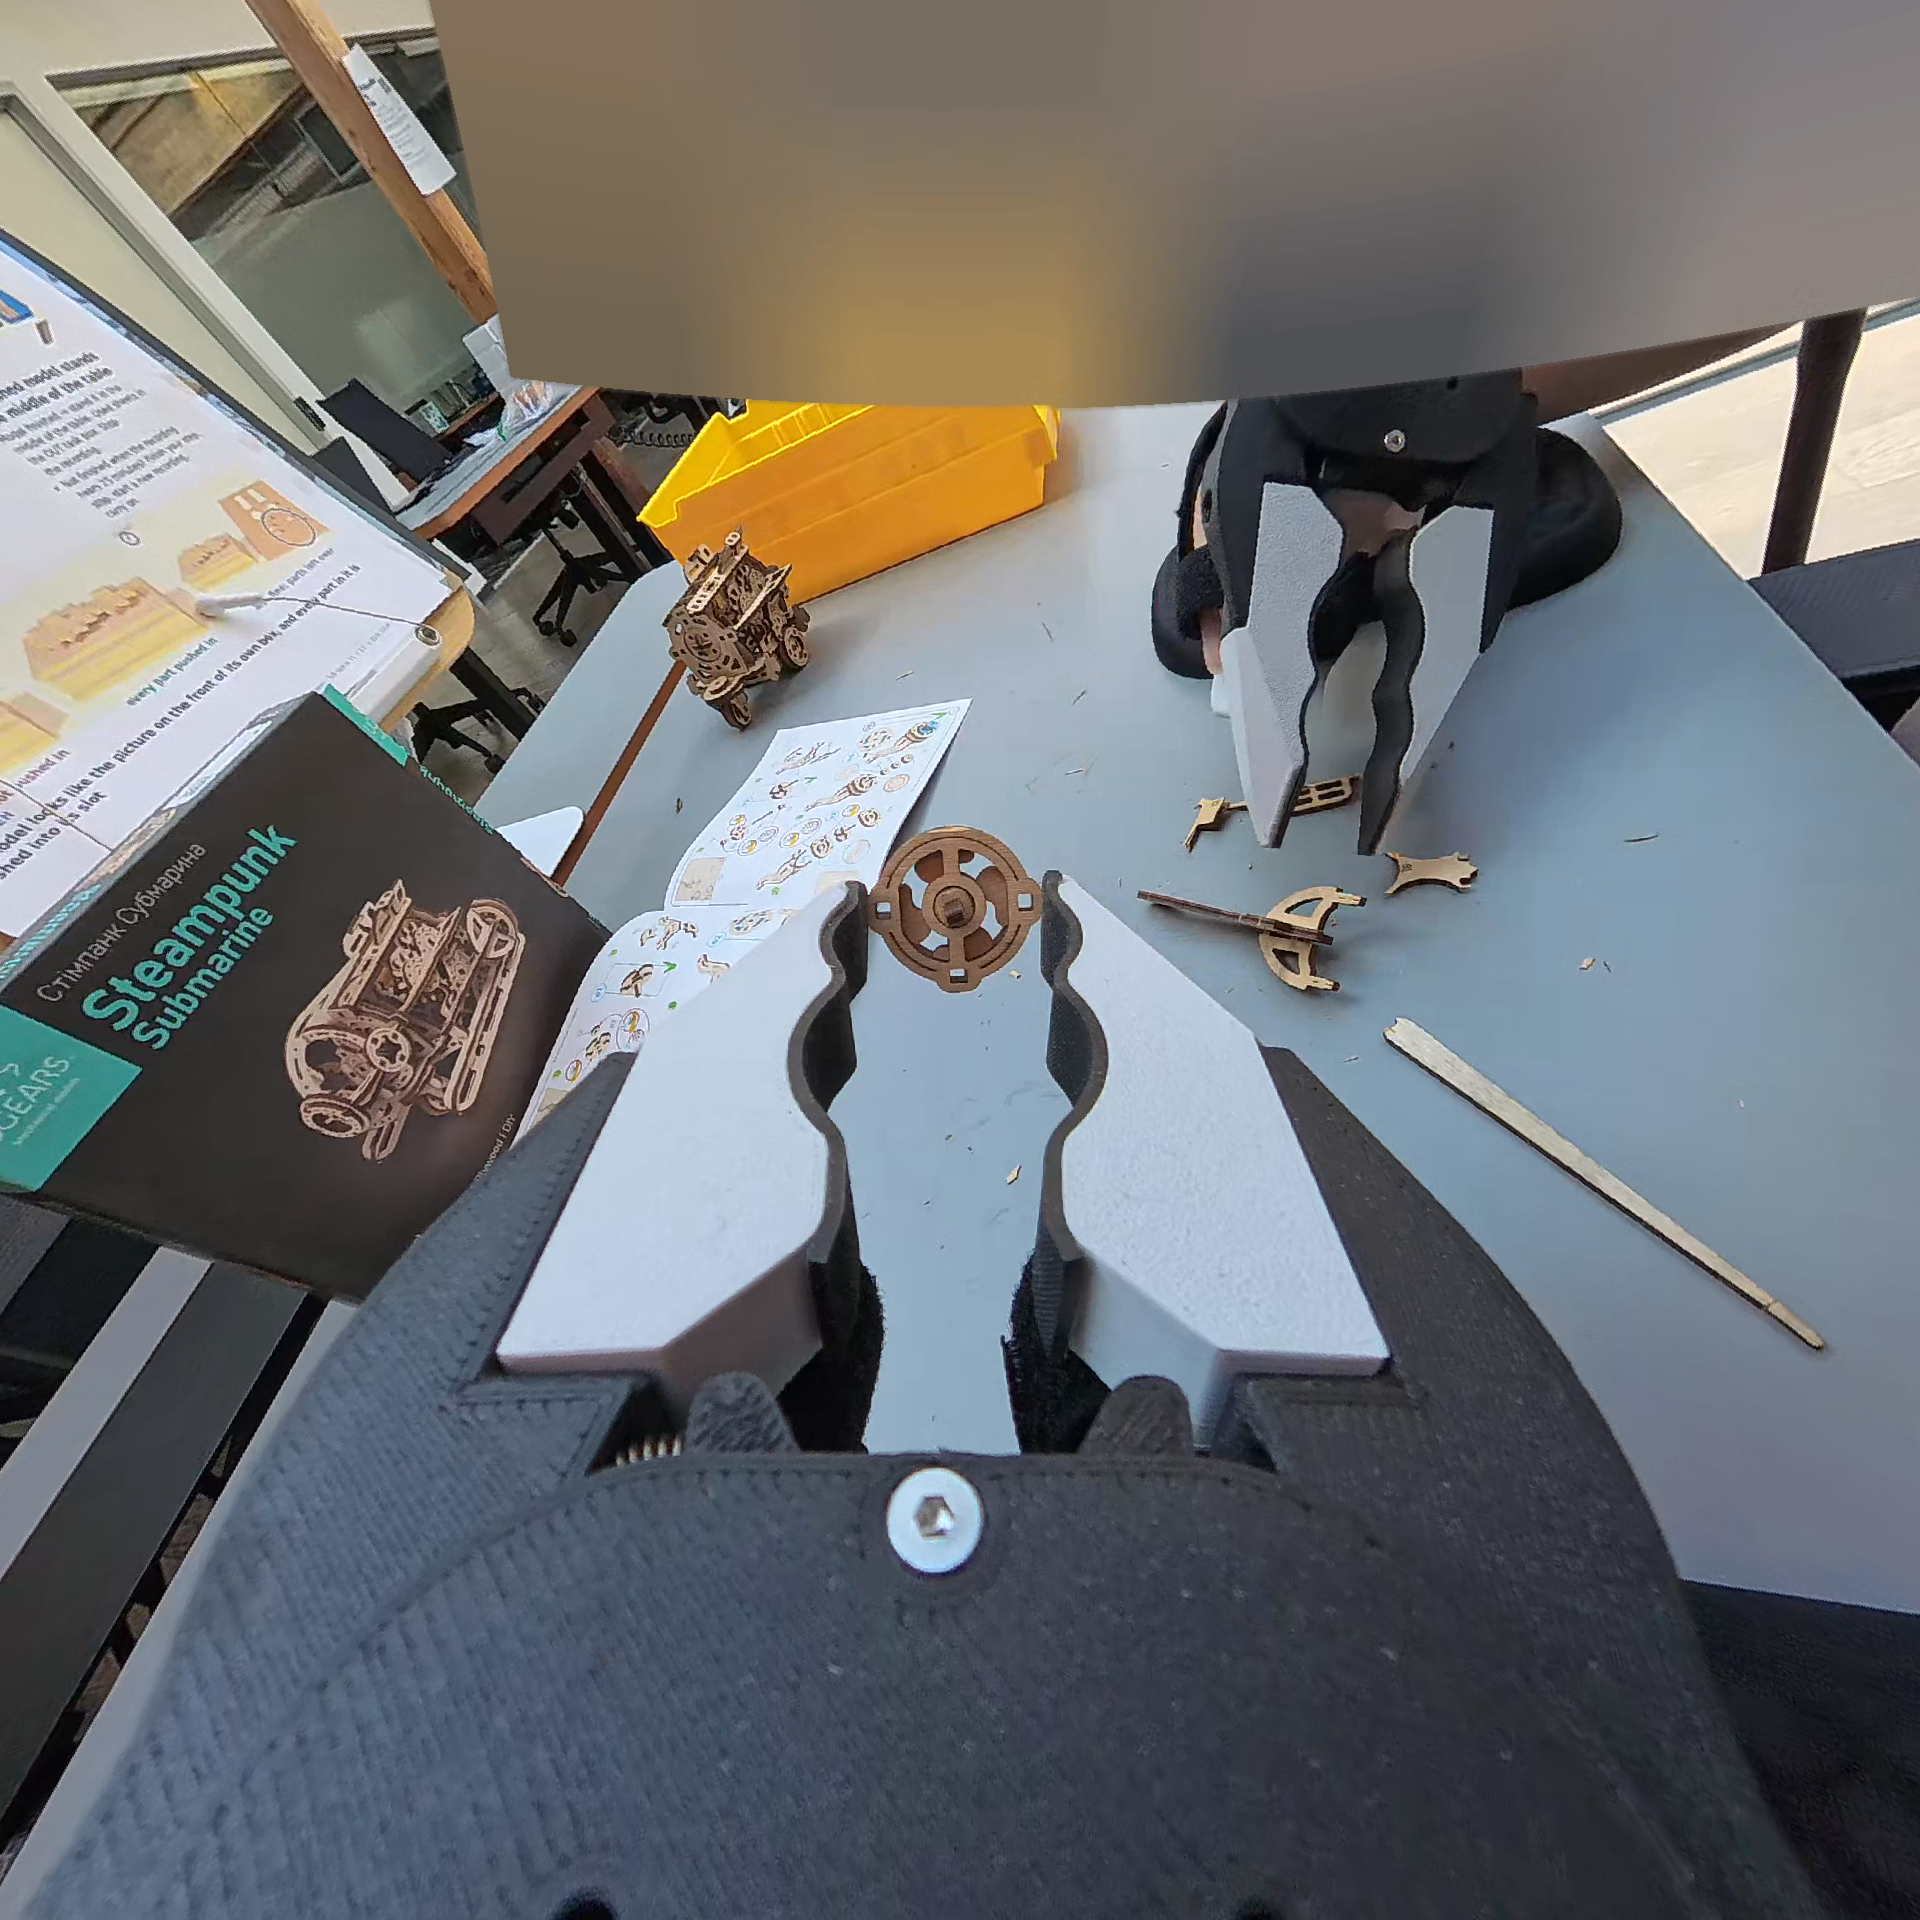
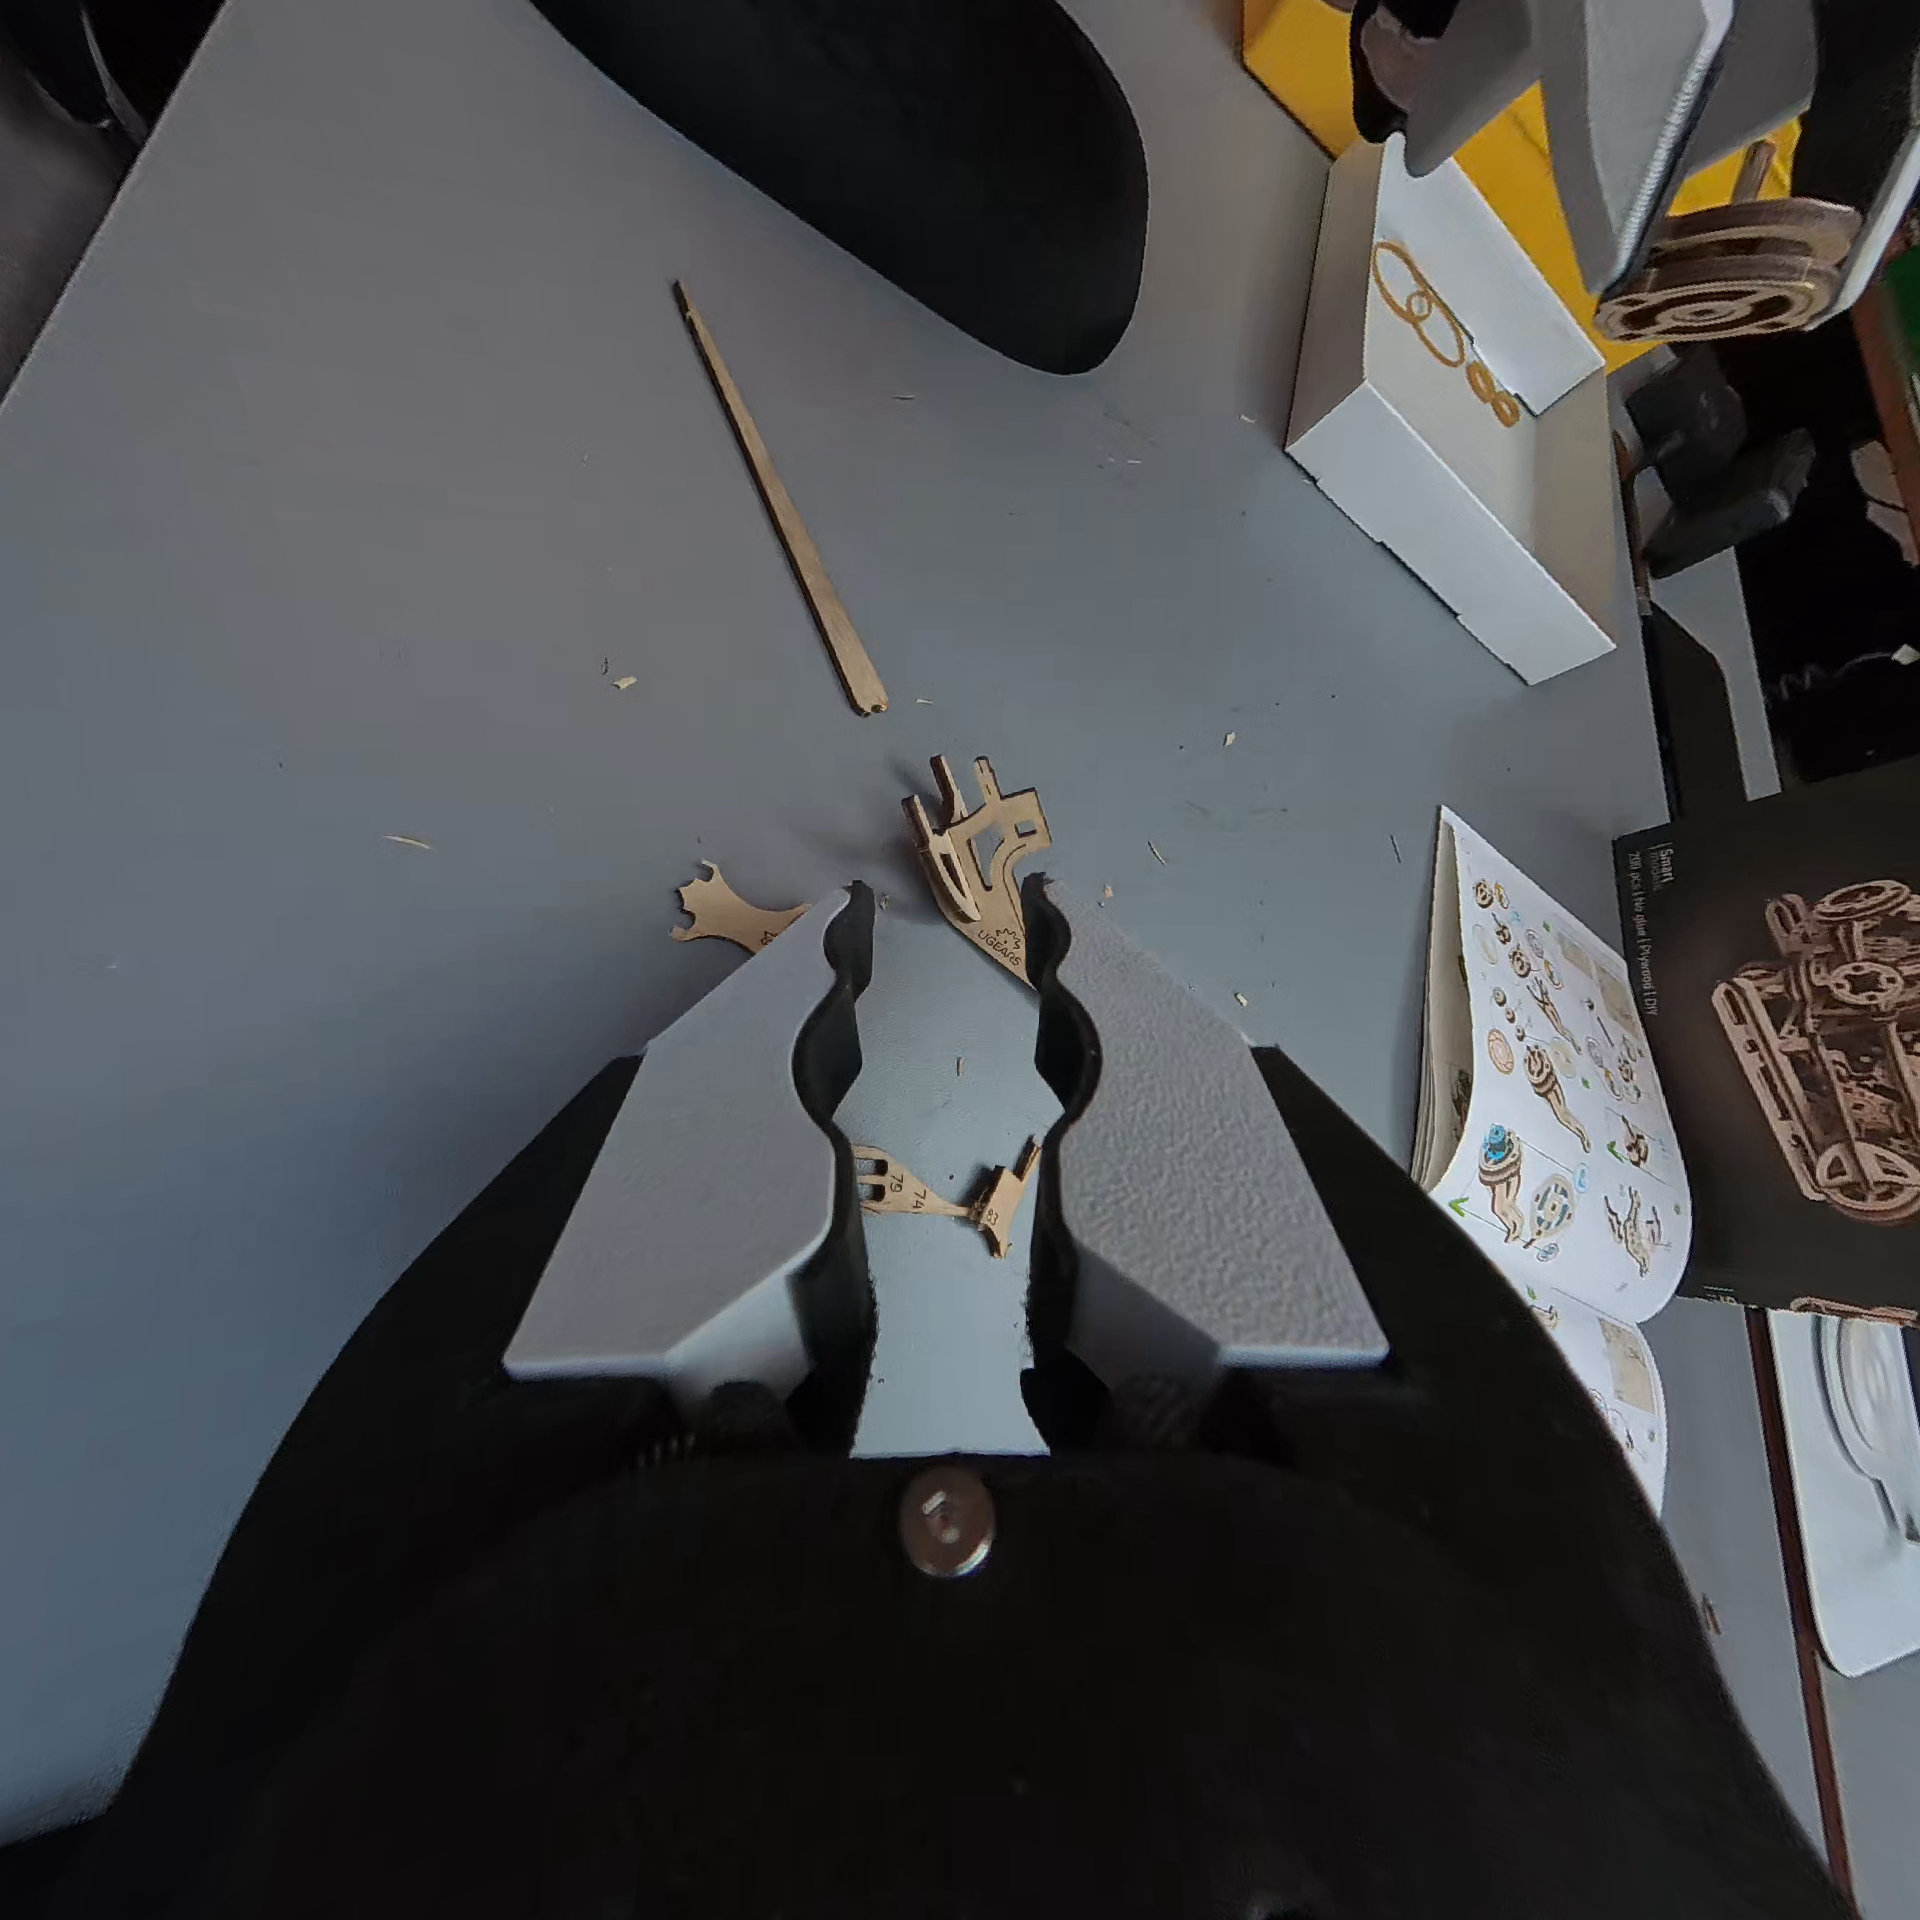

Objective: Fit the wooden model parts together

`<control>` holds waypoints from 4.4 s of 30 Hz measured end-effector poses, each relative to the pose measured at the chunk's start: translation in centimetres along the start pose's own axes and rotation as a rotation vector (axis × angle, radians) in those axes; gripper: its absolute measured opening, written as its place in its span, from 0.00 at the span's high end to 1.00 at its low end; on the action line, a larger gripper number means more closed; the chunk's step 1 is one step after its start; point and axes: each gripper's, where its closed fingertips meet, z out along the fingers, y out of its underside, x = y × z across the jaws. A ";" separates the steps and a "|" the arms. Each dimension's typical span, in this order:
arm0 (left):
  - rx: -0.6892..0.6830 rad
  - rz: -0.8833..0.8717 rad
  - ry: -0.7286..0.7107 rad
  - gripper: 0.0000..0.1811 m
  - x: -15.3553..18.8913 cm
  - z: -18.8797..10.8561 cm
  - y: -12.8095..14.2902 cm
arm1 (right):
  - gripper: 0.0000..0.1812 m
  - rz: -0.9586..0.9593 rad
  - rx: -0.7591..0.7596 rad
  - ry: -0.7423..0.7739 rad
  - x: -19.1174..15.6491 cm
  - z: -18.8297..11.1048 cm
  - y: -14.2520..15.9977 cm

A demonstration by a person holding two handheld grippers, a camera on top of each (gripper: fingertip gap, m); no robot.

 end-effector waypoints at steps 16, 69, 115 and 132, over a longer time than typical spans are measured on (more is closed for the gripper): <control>-0.029 -0.001 0.001 0.83 0.0 0.1 0.7 | 0.99 -0.047 -0.127 -0.388 0.7 1.3 -0.2; 0.073 -0.062 0.008 0.83 -0.2 -0.5 -0.9 | 0.99 0.316 -0.337 -0.946 1.0 0.9 0.5; 0.092 -0.119 0.041 0.83 -0.1 -0.1 -0.5 | 0.92 0.412 -0.074 -0.560 1.3 3.2 2.3; 0.131 -0.146 0.007 0.83 -1.2 -0.8 -0.7 | 0.92 0.574 0.118 -0.530 3.6 2.2 0.7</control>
